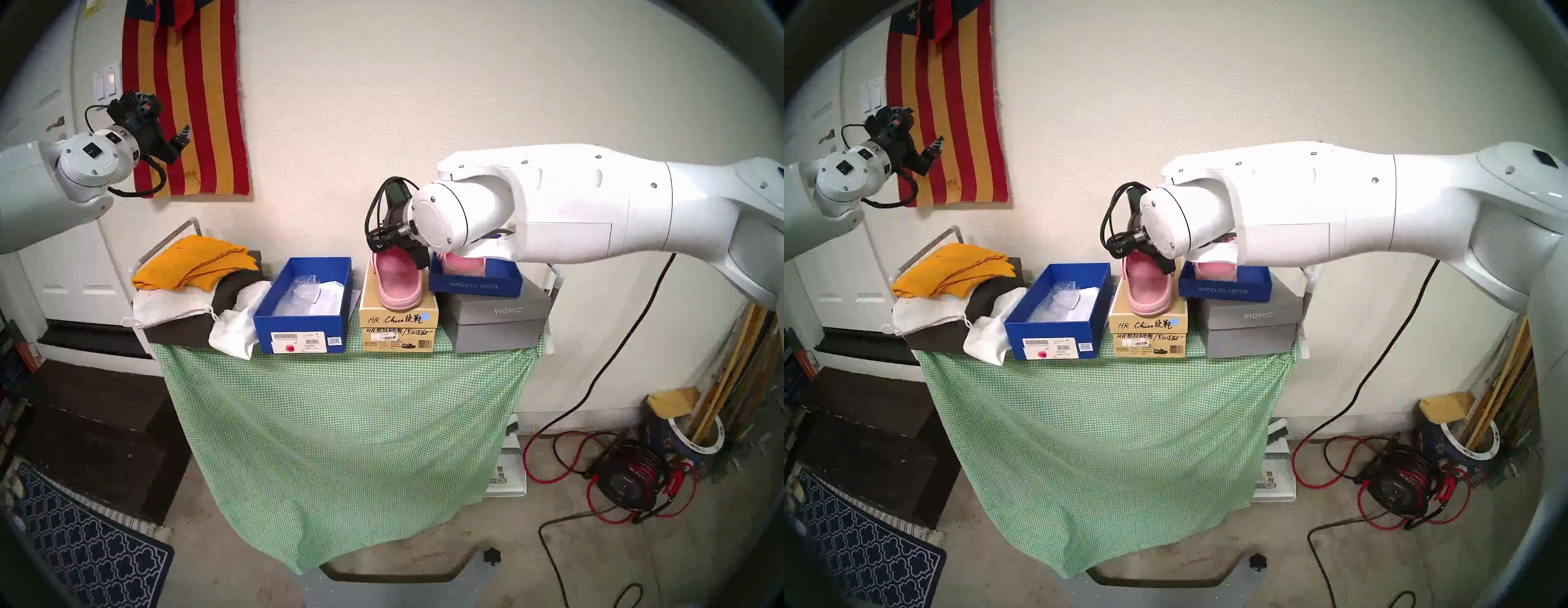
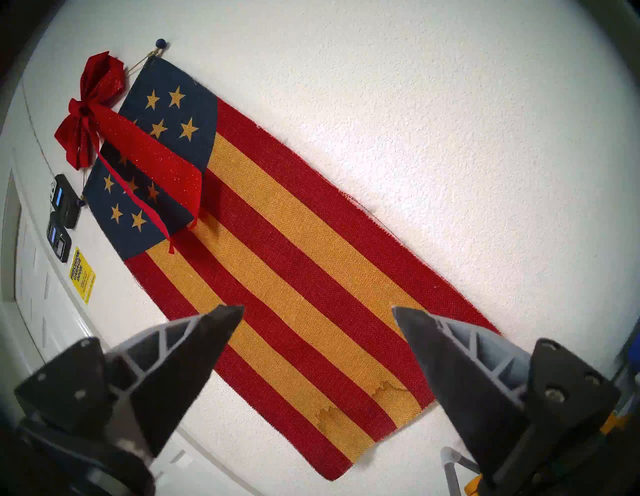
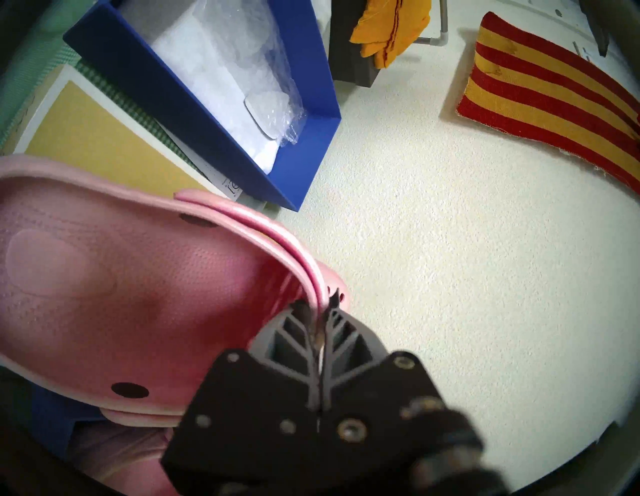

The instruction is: Take shoe out of the box

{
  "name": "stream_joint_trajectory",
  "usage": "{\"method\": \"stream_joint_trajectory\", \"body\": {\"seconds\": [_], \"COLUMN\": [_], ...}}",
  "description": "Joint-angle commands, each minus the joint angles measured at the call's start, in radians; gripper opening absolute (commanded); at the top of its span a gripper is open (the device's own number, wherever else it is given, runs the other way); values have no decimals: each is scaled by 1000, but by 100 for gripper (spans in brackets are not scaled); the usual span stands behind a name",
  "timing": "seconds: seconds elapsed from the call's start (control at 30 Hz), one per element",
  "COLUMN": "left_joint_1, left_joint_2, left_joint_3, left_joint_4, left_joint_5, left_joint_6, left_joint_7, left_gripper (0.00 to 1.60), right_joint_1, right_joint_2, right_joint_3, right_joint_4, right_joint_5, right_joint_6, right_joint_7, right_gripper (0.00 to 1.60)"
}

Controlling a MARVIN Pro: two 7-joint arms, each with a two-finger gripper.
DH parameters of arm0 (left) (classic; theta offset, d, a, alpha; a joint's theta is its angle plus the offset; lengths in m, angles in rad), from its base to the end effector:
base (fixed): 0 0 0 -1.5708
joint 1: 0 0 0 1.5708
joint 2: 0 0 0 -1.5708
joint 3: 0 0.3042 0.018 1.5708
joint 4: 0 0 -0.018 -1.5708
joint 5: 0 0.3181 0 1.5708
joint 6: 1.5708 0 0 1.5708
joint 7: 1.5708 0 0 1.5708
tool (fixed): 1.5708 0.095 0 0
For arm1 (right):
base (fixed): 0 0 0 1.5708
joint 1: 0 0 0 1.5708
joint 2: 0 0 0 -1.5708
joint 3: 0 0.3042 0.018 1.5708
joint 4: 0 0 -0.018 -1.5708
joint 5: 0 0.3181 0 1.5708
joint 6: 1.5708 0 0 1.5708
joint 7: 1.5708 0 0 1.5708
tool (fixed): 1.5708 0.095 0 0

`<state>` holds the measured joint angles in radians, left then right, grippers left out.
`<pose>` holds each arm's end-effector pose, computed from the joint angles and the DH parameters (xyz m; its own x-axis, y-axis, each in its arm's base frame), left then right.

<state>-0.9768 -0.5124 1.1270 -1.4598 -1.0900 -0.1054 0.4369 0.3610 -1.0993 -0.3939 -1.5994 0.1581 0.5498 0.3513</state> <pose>0.5078 0.2481 0.1047 -0.1053 -0.7877 0.6070 0.2439 -0.6122 -0.7521 0.5181 0.1670 -0.0132 -0.4728 0.8449 -0.2504 0.2773 0.4123 0.8678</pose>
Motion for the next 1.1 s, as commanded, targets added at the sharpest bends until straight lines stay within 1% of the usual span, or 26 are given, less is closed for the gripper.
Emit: {"method": "stream_joint_trajectory", "body": {"seconds": [0.0, 0.17, 0.23, 0.27, 0.3, 0.43, 0.5, 0.57, 0.63, 0.7, 0.9, 1.07], "left_joint_1": [0, 0, 0, 0, 0, 0, 0, 0, 0, 0, 0, 0], "left_joint_2": [0, 0, 0, 0, 0, 0, 0, 0, 0, 0, 0, 0], "left_joint_3": [0, 0, 0, 0, 0, 0, 0, 0, 0, 0, 0, 0], "left_joint_4": [0, 0, 0, 0, 0, 0, 0, 0, 0, 0, 0, 0], "left_joint_5": [0, 0, 0, 0, 0, 0, 0, 0, 0, 0, 0, 0], "left_joint_6": [1, 1, 1, 1, 1, 1, 1, 1, 1, 0, 0, 0], "left_joint_7": [-1, -1, -1, -1, -1, -1, -1, -1, -1, -1, -1, 0], "left_gripper": [160, 160, 160, 160, 160, 160, 160, 160, 160, 160, 160, 160], "right_joint_1": [-4, -4, -5, -5, -5, -4, 2, 10, 12, 25, 39, 88], "right_joint_2": [18, 23, 25, 26, 26, 35, 44, 56, 76, 88, 130, 161], "right_joint_3": [-2, -2, -1, 1, 1, 6, 7, 9, 17, 19, 14, 20], "right_joint_4": [-15, -19, -20, -20, -21, -33, -41, -53, -70, -90, -142, -187], "right_joint_5": [-4, -3, -2, -1, 0, 3, 1, 1, 5, 10, 8, -7], "right_joint_6": [13, 8, 8, 8, 8, 15, 15, 18, 19, 31, 57, 92], "right_joint_7": [-15, -14, -14, -14, -14, -16, -16, -15, -24, -10, -10, -6], "right_gripper": [0, 0, 39, 56, 64, 79, 105, 141, 160, 160, 160, 160]}}
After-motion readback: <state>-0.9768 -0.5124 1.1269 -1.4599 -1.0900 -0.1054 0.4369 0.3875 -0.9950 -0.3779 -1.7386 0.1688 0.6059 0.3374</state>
